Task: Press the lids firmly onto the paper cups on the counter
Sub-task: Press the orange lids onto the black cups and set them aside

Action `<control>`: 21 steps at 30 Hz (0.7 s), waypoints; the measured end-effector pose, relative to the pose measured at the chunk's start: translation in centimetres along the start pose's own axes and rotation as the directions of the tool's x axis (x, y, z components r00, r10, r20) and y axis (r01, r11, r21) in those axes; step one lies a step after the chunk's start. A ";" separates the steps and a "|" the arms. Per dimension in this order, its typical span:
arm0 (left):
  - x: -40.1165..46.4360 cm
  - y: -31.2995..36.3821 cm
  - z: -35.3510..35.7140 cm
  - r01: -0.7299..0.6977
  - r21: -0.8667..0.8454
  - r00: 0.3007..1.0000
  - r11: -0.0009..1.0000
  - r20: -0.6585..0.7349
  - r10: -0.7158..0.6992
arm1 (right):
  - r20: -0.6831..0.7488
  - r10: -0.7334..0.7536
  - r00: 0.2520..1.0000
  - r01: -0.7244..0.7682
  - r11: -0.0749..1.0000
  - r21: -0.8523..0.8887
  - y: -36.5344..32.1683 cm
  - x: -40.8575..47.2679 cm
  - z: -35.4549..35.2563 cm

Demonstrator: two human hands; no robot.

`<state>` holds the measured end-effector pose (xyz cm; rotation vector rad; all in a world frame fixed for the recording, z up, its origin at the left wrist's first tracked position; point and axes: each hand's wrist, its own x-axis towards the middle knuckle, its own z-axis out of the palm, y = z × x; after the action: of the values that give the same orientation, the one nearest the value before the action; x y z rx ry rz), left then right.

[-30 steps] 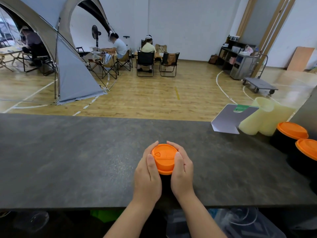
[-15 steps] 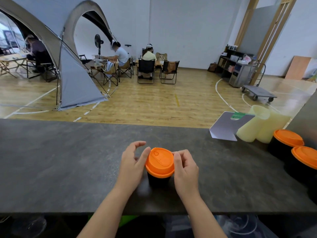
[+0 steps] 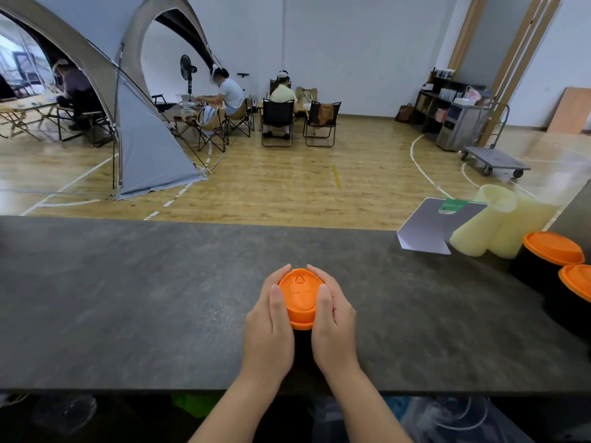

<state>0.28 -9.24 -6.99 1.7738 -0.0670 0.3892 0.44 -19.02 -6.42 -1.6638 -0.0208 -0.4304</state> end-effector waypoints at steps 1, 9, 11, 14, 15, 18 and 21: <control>-0.1 0.0 0.2 -0.010 -0.038 1.000 0.999 -0.019 0.009 | -0.012 0.003 1.000 -0.003 1.000 0.008 0.1 -0.1 0.1; 0.2 -1.0 0.8 -0.058 -0.155 0.998 0.986 -0.043 0.052 | -0.039 -0.059 0.997 0.062 0.995 0.078 0.3 0.1 0.3; 0.3 -1.2 0.8 -0.063 -0.163 0.998 0.985 -0.035 0.058 | -0.047 -0.069 0.996 0.073 0.994 0.085 0.4 0.1 0.4; 0.4 -1.2 0.7 -0.058 -0.154 0.998 0.986 -0.031 0.054 | -0.047 -0.075 0.996 0.079 0.993 0.087 0.4 0.1 0.4; 0.4 -1.3 0.7 -0.055 -0.147 0.998 0.988 -0.030 0.051 | -0.046 -0.076 0.996 0.080 0.993 0.089 0.4 0.1 0.5; 0.3 -1.5 0.6 -0.056 -0.105 0.998 0.993 -0.042 0.052 | -0.064 -0.102 0.993 0.107 0.991 0.076 0.7 -0.1 0.6; 0.1 -1.6 0.5 -0.071 -0.017 0.988 0.997 -0.136 0.068 | -0.104 -0.119 0.987 0.127 0.990 0.066 1.0 -0.2 0.5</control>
<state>0.94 -9.30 -8.56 1.7224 -0.0365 0.5566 0.65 -18.61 -7.49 -1.5728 -0.0647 -0.5996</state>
